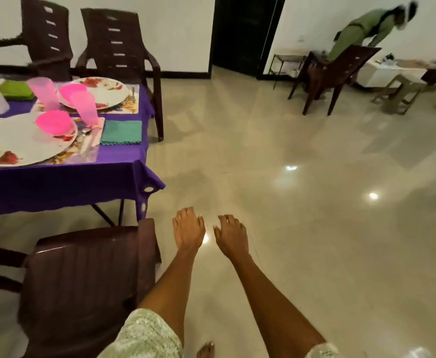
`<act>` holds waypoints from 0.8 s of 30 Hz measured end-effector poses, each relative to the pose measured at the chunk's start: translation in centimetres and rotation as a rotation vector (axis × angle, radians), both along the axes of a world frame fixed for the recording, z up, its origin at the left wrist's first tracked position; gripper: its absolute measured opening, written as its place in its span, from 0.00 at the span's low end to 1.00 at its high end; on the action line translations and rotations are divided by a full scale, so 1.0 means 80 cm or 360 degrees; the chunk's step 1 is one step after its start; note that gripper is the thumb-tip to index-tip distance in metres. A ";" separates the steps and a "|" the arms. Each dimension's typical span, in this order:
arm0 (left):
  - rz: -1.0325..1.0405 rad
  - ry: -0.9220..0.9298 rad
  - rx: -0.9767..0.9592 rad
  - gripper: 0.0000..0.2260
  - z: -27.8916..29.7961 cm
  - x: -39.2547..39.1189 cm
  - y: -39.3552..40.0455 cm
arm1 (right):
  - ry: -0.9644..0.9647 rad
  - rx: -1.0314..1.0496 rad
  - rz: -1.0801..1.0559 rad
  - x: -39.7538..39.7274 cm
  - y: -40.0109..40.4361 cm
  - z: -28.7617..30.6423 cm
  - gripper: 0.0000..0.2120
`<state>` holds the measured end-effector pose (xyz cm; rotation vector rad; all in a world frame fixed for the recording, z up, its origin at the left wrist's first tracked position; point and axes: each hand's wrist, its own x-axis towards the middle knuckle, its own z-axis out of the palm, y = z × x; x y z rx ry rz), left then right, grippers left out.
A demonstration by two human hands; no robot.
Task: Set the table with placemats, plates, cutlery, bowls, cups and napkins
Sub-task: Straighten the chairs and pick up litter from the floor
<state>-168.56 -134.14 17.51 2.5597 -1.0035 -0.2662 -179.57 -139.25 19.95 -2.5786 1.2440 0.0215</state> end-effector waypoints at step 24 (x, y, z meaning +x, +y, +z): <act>0.0563 -0.0088 -0.0122 0.40 0.017 0.395 -0.633 | -0.0204 0.0125 0.0684 0.470 -0.702 0.020 0.28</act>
